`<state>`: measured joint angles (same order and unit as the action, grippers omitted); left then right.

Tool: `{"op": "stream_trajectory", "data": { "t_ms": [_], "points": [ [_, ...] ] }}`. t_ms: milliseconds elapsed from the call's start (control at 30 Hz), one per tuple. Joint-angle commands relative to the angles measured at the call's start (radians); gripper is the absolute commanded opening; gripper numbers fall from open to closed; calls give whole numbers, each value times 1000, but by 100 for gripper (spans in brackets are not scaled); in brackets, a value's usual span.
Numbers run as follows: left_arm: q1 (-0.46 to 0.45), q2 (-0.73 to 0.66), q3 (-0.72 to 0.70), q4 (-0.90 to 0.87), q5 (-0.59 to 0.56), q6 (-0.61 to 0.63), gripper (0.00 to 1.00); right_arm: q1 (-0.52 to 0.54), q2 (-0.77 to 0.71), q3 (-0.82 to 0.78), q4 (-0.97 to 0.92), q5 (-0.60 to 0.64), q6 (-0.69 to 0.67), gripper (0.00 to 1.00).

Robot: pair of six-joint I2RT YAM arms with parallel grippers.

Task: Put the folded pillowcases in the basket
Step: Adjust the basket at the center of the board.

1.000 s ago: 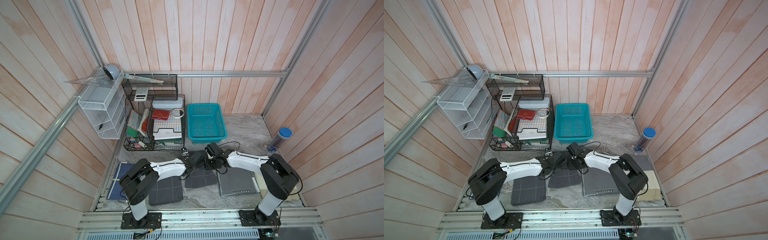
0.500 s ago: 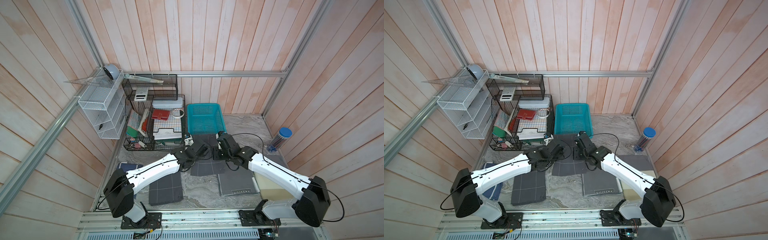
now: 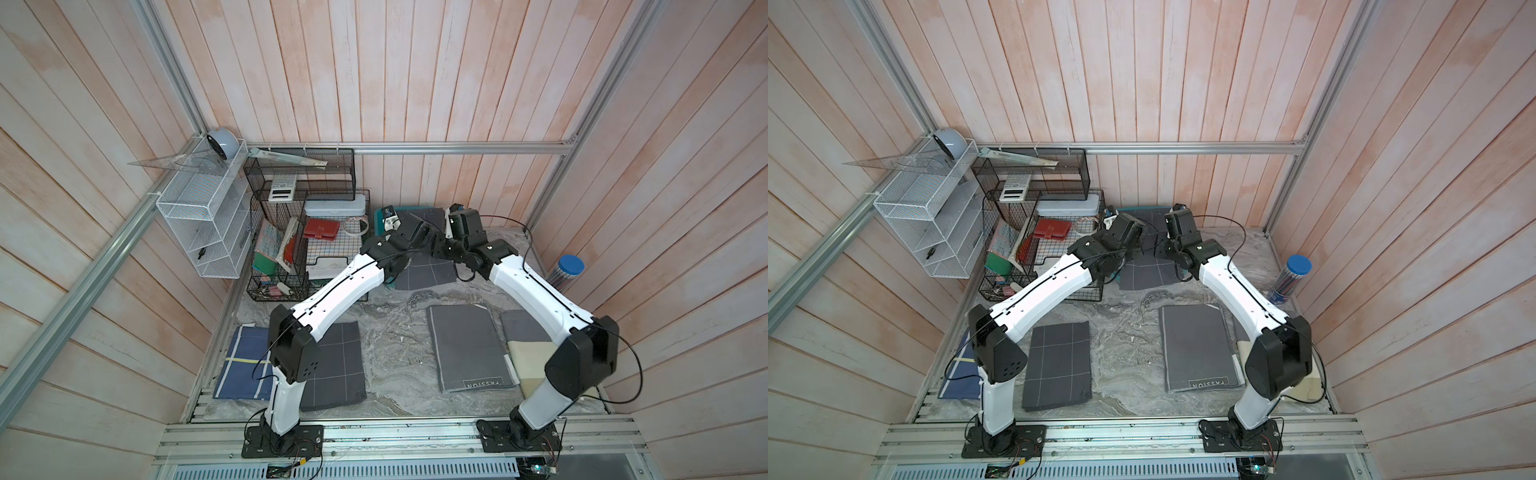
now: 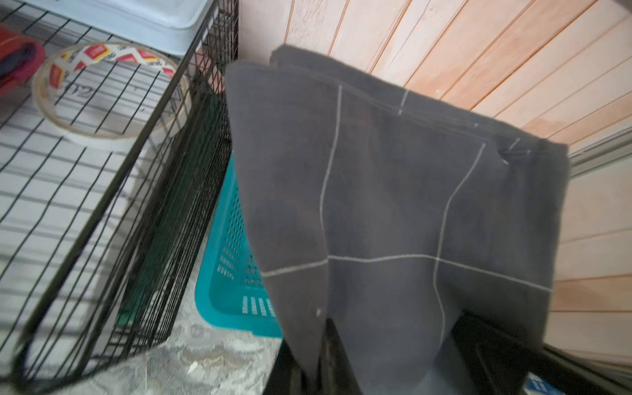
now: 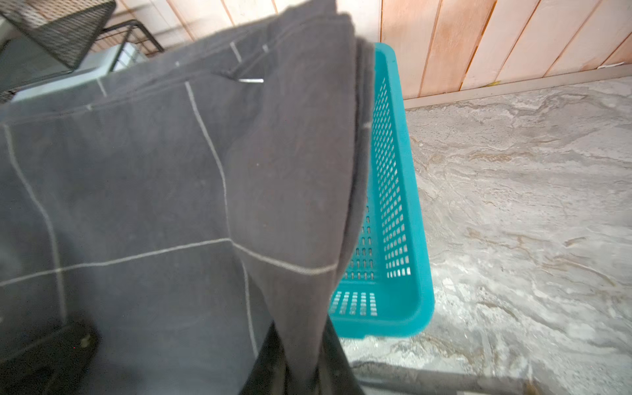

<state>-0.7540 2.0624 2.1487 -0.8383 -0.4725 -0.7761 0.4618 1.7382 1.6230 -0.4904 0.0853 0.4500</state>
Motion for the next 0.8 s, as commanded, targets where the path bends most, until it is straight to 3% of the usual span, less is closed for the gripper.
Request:
{"op": "stream_trajectory", "data": {
  "t_ms": [0,133,233,500,767],
  "points": [
    [22,125,184,-117,-20,80,0,-30,100,87,9,-35,-28,3],
    [45,279,377,-149,-28,115,0,-60,206,163,25,-45,-43,2],
    [54,351,432,-118,-22,130,0,-82,287,220,30,-81,-43,2],
    [76,440,422,-35,23,136,0,-88,440,291,-12,-130,-31,0],
    [63,424,301,-22,46,126,0,-90,356,75,94,-122,4,0]
  ]
}}
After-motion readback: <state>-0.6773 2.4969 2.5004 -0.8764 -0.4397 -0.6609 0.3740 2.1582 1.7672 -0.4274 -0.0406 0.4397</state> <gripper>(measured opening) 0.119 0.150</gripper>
